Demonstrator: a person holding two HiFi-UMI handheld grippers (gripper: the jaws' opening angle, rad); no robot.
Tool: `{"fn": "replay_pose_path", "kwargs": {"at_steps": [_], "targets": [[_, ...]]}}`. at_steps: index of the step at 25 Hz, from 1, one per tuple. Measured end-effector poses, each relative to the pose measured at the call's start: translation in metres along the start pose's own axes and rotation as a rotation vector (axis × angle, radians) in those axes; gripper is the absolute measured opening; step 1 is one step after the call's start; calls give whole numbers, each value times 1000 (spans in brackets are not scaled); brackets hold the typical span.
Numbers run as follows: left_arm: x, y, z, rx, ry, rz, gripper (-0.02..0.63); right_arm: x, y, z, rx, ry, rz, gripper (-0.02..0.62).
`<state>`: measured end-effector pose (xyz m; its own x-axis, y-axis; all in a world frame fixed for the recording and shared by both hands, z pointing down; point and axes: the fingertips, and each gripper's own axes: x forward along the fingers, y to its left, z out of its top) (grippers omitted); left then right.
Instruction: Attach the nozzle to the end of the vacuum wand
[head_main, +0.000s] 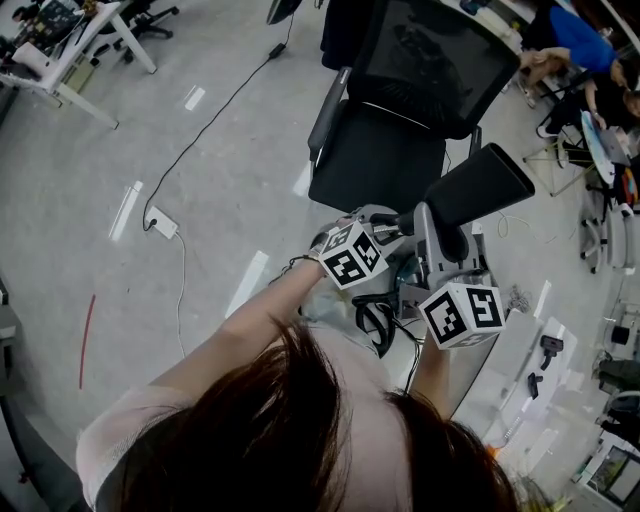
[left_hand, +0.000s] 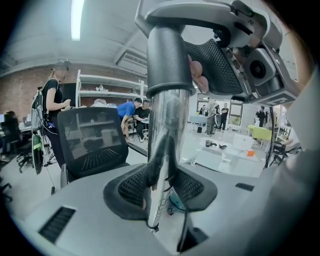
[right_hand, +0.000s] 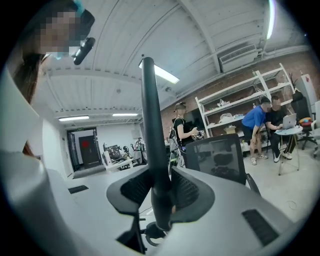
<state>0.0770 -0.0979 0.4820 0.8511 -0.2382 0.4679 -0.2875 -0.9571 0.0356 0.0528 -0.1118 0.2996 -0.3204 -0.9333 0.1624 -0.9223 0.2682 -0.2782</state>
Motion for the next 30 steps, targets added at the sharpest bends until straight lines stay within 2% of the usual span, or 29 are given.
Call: {"fn": "replay_pose_path", "kwargs": {"at_steps": [12,15,20,30], "targets": [[4,-5,0,1,12,30,153,-10,-6,-1,-85,-112,-190,133],[2,-7,-1,-1,8,29,153,-13,-3,-3,-73,-98,-174,133],[-1,-14,0,2,-3,23,153,-18,2,-3,-57,-29,-87,135],[0,-18,1,-3,5,53,153,-30,0,-10,-57,39,-34,133]]}}
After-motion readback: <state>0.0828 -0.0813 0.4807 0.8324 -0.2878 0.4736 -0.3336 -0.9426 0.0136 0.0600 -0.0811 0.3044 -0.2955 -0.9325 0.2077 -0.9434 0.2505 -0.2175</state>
